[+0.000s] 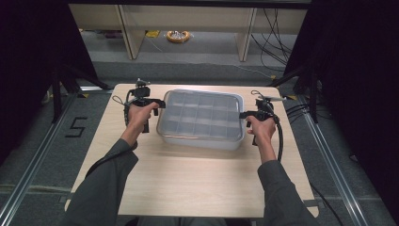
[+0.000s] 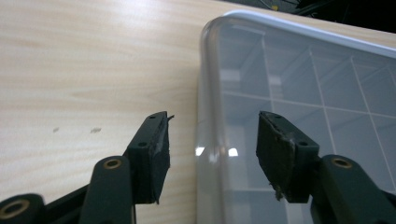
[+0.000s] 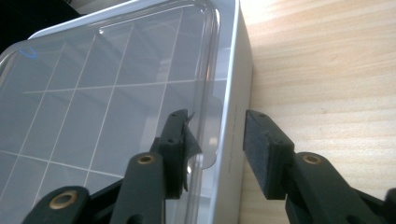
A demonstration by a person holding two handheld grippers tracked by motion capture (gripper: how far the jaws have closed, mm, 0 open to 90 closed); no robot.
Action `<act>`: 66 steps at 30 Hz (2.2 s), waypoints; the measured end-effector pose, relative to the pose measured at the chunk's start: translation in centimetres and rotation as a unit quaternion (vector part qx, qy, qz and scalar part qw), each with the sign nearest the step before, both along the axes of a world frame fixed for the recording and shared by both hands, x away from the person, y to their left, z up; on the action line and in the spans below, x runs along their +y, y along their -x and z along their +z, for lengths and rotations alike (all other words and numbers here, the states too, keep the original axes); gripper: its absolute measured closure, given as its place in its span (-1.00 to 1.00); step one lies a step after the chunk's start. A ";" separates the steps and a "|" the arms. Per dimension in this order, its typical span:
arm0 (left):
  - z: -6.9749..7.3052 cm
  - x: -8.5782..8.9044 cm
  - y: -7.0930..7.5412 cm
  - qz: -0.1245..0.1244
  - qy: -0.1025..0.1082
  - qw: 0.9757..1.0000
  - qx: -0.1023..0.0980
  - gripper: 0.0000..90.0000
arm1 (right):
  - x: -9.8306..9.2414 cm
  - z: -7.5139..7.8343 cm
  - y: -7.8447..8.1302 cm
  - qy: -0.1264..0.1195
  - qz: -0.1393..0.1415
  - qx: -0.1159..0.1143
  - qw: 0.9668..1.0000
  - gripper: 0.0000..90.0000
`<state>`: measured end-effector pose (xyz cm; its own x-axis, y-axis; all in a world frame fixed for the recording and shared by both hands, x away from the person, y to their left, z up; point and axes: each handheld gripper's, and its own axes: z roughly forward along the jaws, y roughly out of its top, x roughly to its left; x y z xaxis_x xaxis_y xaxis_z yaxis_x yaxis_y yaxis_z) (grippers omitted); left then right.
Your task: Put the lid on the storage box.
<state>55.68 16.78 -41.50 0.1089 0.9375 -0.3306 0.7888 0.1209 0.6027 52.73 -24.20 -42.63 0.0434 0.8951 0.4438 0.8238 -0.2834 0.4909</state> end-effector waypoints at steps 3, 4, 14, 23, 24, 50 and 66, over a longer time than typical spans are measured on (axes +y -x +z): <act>-0.3 0.8 0.3 -0.008 0.007 1.000 0.003 0.04 | -0.3 0.2 0.0 0.007 0.005 -0.007 1.000 0.34; -0.4 1.0 0.3 -0.012 0.013 1.000 0.007 0.11 | -0.5 0.2 0.1 0.016 0.013 -0.015 1.000 0.33; -1.5 0.7 0.4 -0.037 0.032 0.999 0.015 0.61 | 0.0 -0.1 0.2 -0.010 0.011 -0.023 1.000 0.31; -1.9 0.3 -0.1 -0.022 0.069 0.997 0.032 0.47 | -0.1 -0.1 0.0 -0.001 0.015 -0.020 1.000 0.32; -2.0 0.3 -0.2 -0.019 0.074 0.997 0.032 0.45 | -0.2 -0.2 0.0 0.006 0.022 -0.022 0.999 0.32; -2.1 -0.6 0.2 0.002 0.098 0.995 0.028 0.42 | -0.8 -0.5 0.2 -0.047 -0.024 -0.033 0.998 0.43; -2.0 -1.5 -0.6 0.016 0.082 0.996 0.018 0.36 | -0.3 -0.6 -1.6 -0.057 -0.056 -0.040 0.996 0.39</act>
<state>56.24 15.32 -43.54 0.0652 0.8736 -0.4823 0.8038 0.2405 0.5442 54.35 -24.53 -43.20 0.1004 0.8304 0.5480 0.7440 -0.4284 0.5128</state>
